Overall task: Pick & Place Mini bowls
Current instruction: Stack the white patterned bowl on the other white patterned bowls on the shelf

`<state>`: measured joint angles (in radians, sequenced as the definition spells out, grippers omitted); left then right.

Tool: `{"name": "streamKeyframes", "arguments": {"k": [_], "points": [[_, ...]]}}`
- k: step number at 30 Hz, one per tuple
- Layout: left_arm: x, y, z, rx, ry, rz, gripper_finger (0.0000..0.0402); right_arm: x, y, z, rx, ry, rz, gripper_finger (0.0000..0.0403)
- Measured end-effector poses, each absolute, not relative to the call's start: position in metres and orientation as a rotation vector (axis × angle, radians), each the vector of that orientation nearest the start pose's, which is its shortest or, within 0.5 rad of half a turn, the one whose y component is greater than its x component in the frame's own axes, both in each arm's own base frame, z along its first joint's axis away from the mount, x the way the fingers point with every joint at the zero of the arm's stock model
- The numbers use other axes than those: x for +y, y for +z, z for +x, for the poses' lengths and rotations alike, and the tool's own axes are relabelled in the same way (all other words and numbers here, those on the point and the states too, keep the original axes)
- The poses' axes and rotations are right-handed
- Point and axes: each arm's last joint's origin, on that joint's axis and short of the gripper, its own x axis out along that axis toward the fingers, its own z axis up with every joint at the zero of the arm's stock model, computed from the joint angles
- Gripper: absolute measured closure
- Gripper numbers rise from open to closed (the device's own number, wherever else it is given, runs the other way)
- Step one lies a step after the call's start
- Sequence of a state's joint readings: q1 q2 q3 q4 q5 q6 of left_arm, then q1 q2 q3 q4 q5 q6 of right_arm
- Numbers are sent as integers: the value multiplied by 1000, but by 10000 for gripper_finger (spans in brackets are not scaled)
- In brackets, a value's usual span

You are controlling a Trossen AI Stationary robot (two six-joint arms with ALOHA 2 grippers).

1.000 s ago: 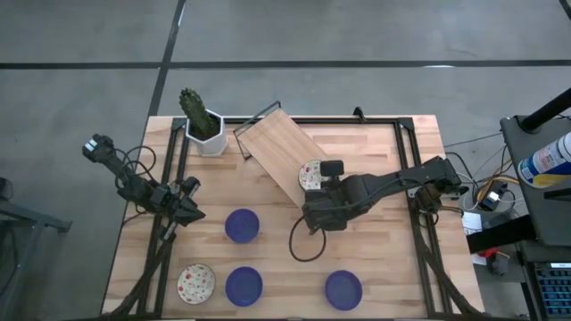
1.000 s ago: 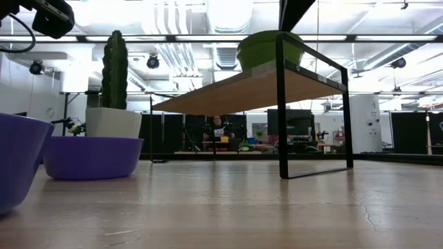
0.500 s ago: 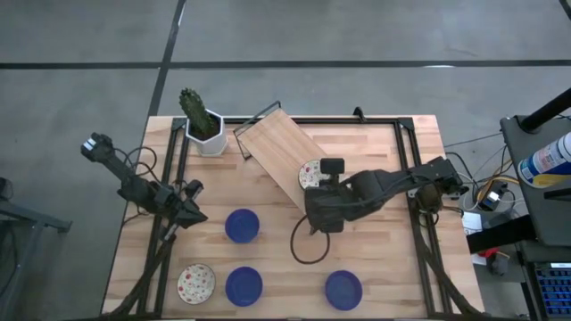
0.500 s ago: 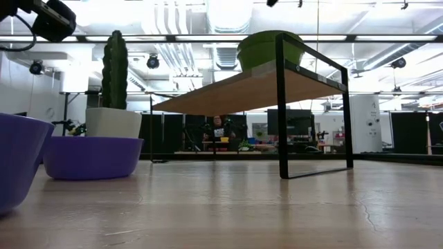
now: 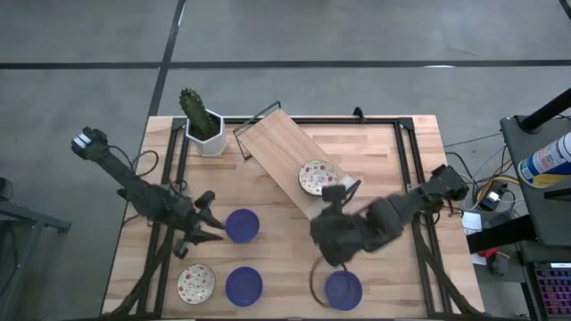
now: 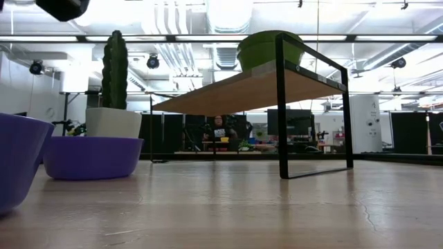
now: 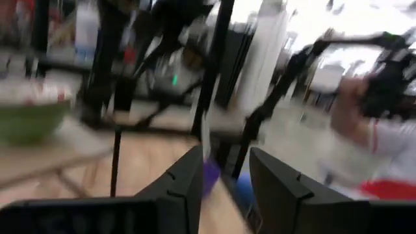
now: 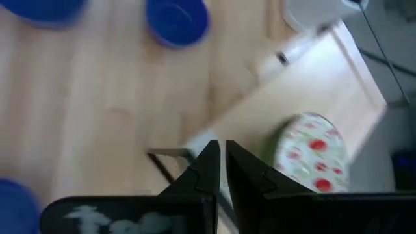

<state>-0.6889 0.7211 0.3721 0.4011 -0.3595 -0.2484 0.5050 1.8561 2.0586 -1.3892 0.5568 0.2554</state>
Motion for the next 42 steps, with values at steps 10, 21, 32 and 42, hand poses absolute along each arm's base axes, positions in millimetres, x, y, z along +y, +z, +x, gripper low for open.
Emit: {"name": "streamKeyframes", "arguments": {"k": [10,21,32,42], "points": [[-148,279,168,479,-259,-403,282,207,382,294,883,-126,-457,381],[-226,286,172,915,-144,-467,282,230,381,277,837,-113,-446,381],[-288,247,166,1201,73,-549,282,237,380,273,832,-108,-423,381],[-301,213,168,1286,179,-507,282,237,380,274,831,-107,-423,381]]}}
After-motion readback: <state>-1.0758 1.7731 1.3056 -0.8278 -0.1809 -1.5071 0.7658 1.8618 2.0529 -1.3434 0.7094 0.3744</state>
